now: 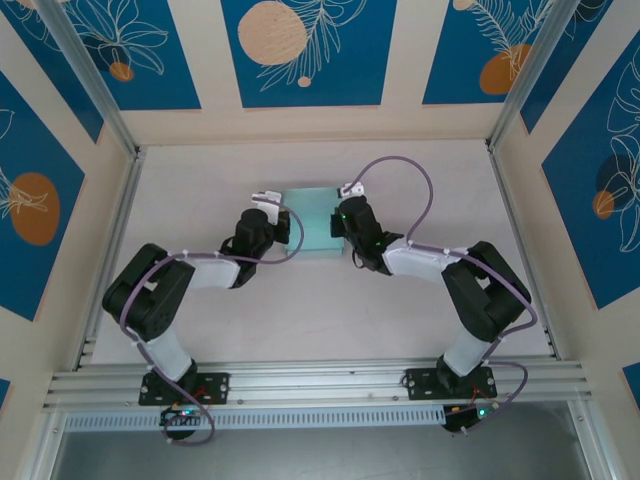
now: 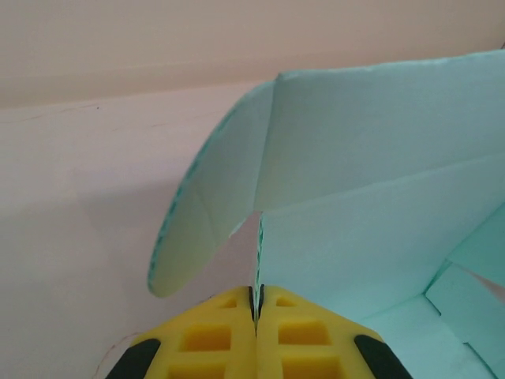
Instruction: Fold the paper box
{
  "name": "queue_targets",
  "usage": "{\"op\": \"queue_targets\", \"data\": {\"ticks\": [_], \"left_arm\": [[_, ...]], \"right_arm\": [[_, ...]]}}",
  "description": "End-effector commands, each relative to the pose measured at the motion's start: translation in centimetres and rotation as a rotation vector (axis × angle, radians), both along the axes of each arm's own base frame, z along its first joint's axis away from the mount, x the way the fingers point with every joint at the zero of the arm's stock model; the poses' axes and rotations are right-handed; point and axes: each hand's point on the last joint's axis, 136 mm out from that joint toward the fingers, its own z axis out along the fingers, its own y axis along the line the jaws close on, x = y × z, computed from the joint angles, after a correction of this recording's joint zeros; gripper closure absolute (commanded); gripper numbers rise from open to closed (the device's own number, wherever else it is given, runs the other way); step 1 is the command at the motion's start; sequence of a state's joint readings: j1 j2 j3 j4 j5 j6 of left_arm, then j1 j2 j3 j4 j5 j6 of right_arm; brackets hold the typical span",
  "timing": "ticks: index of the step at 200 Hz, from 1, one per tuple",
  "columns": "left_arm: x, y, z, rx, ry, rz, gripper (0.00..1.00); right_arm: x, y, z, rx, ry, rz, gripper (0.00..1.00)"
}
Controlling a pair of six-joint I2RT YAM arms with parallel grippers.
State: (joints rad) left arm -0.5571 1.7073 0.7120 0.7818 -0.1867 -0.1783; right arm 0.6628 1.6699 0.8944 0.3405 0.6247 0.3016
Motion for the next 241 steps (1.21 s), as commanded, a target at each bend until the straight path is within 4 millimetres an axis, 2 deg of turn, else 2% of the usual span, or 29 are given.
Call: {"op": "queue_targets", "data": {"ticks": [1,65,117,171,211,241], "left_arm": [[-1.9,-1.7,1.3,-0.041,-0.049,-0.051,1.0],[-5.2,-1.3,-1.3,0.004,-0.053,-0.091,1.0],[-7.2,-1.0,-3.4,0.018,-0.018,-0.107,0.98],[-7.7,-1.3,-4.4,-0.012,0.023,-0.113,0.97],[-7.6,-2.4,-3.4,-0.058,0.039,-0.123,0.97],[-7.7,-3.2,-4.2,-0.054,0.065,-0.122,0.97]], "right_arm": [[-1.9,1.8,0.0,0.065,-0.015,0.019,1.0],[-5.2,1.9,-1.6,0.049,-0.022,0.013,1.0],[-6.8,1.9,-3.3,0.046,-0.014,0.018,1.0],[-7.7,2.0,-4.5,0.034,0.004,0.019,1.0],[-7.5,2.4,-4.1,0.027,-0.004,0.028,1.0],[-7.3,2.7,-4.0,0.033,-0.003,0.029,1.0]]}}
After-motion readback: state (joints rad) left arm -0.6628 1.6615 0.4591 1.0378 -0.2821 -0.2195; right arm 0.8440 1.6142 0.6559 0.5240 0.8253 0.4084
